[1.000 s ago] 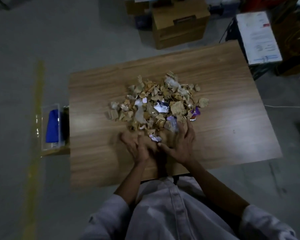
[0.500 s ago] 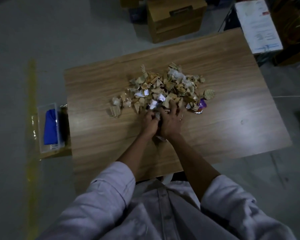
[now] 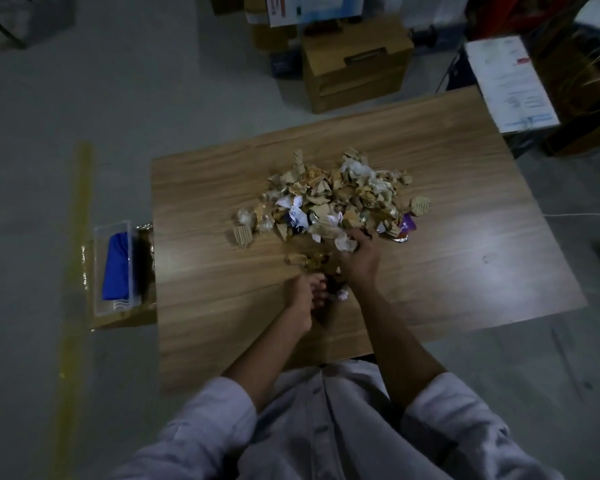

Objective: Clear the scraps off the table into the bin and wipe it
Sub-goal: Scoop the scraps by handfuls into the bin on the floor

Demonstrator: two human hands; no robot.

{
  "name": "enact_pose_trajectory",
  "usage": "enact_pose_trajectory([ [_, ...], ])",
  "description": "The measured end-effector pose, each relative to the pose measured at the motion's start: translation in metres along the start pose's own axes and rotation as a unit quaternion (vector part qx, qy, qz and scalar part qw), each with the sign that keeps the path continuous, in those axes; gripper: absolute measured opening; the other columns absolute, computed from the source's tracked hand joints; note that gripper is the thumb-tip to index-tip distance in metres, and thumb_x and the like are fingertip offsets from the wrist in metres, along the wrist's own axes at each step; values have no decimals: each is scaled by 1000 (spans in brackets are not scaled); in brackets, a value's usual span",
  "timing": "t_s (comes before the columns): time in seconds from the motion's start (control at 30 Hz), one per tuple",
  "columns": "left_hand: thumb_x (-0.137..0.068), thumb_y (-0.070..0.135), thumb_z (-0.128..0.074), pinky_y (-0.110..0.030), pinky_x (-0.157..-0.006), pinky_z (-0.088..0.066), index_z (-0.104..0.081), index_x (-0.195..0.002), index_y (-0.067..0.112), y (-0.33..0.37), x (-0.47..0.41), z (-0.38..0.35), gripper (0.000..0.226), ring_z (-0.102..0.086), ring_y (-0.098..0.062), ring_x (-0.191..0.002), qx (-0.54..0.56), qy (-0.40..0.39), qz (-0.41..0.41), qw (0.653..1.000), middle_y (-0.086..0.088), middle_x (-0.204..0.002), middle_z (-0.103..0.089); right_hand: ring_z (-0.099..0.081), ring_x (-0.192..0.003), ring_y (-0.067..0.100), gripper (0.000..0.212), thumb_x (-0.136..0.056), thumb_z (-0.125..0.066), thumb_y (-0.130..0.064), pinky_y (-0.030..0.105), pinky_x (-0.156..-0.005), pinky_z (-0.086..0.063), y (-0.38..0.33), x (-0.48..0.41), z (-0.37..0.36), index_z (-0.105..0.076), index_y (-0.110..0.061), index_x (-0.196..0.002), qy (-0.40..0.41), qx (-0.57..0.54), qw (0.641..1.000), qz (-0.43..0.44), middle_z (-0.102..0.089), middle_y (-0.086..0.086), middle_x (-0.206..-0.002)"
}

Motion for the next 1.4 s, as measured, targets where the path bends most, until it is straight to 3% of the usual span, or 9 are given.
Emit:
enact_pose_trajectory([
  [0.2,-97,67,-35,-43,-77,-52,-71,-107,7,1,25,-42,71,-66,-33,-93,116,-175,107,972,-17,-96,-74,-73,-94,19,38,-77,-82,-2,39,-81,-62,-27,47,31,-69,-28,-101,0,-267,952,-146,-74,0,-102],
  [0.4,-87,78,-45,-39,-86,-55,-73,-118,10,73,37,-65,80,-72,-29,-97,175,-237,13,956,-14,-110,-75,-73,-89,20,32,-74,-84,-3,33,-72,-60,-46,66,55,-71,-25,-93,-86,-155,979,-96,-74,-4,-91],
  [0.53,-85,51,-71,-41,-84,-57,-73,-118,15,97,37,-75,49,-73,-30,-89,102,-230,-57,966,-13,-111,-74,-72,-79,15,29,-73,-88,-12,37,-72,-60,-62,66,67,-67,-30,-83,-143,-10,989,-23,-74,-5,-85],
  [0.67,-65,14,-71,-33,-63,-52,-73,-72,11,83,45,-82,7,-65,-30,-73,51,-170,-85,980,-11,-78,-71,-72,-75,15,22,-74,-84,-14,40,-69,-61,-66,59,79,-74,-23,-92,-119,8,993,-12,-74,-3,-82],
  [0.9,-101,14,-44,-26,-59,-51,-59,-99,9,57,47,-90,16,-60,-23,-76,78,-119,-45,989,-11,-95,-61,-69,-71,26,36,-67,-67,-6,34,-54,-54,-68,60,84,-69,-25,-97,-91,-157,982,-55,-74,4,-83],
  [1.03,-97,0,-43,-22,-44,-39,-49,-70,10,82,58,-78,29,-50,-19,-60,87,-20,-124,988,-6,-71,-53,-62,-64,21,29,-87,-51,9,24,-43,-44,-63,69,75,-63,-13,-101,-109,-337,924,-142,-66,7,-78],
  [1.17,-95,28,-52,-29,-70,-46,-57,-87,15,72,64,-92,16,-60,-25,-80,68,-96,-126,985,-2,-80,-59,-68,-83,26,49,-72,-52,-10,28,-57,-51,-72,71,64,-62,-15,-120,-160,-411,885,-150,-72,9,-94],
  [1.3,-95,18,-52,-32,-64,-40,-49,-71,14,71,52,-87,24,-60,-29,-73,112,-35,-122,986,-2,-69,-52,-69,-96,32,67,-60,-63,-31,30,-63,-54,-60,72,55,-63,-6,-122,-143,-403,883,-192,-73,13,-103],
  [1.4,-102,40,-45,-36,-70,-54,-59,-115,17,59,66,-89,30,-67,-7,-81,-18,-63,-118,991,9,-85,-66,-69,-110,24,76,-59,-74,-49,36,-79,-58,-60,65,61,-65,-22,-130,-78,-364,912,-175,-69,11,-123],
])
Point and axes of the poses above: each hand's wrist, its own x-axis away from the middle knuckle, its own z-axis out of the back of the hand, y = z × x, the point moved 10 cm from there along -x, towards the middle knuckle
